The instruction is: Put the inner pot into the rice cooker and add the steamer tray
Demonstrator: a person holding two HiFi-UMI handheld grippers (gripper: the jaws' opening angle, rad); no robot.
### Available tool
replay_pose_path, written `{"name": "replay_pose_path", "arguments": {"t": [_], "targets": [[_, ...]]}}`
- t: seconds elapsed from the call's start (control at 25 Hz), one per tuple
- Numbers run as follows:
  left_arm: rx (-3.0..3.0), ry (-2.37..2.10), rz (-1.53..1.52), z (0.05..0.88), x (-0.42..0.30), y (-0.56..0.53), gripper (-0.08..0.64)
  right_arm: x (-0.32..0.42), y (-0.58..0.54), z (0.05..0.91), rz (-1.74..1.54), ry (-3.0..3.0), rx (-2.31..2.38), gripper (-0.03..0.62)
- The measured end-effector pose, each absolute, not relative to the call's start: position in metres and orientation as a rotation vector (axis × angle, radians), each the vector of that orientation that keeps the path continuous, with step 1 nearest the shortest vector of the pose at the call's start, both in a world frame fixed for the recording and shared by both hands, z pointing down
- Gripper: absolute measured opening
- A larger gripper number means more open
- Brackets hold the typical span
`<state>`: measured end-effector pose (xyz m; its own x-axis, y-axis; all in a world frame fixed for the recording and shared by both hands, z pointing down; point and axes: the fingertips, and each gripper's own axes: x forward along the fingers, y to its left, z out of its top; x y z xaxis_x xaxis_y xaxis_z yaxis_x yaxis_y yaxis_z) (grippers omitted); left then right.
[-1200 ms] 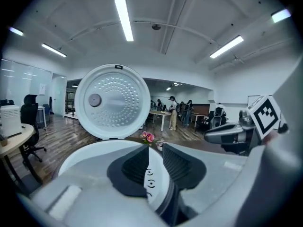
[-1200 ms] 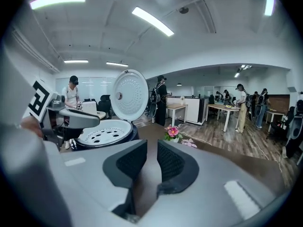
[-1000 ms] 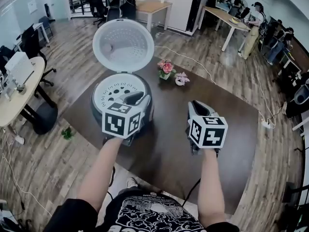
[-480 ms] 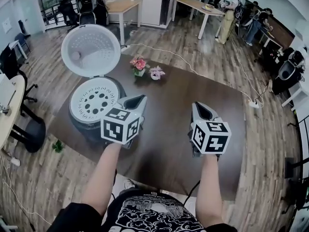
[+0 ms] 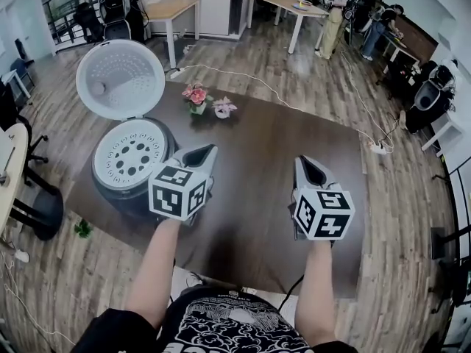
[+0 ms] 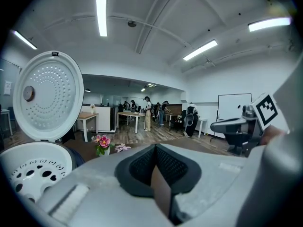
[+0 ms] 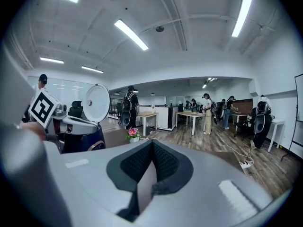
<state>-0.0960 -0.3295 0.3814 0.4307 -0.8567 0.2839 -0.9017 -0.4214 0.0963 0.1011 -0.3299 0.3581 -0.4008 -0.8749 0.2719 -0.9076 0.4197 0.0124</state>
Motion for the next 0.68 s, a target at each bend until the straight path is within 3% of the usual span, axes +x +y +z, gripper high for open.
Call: {"name": "replay_pose_path", "arguments": {"t": [0.68], "targets": [[2.447, -1.538, 0.263, 0.384, -0.087, -0.323, 0.003, 0.107, -0.323, 0.362, 0.163, -2.472, 1.541, -0.002]]}}
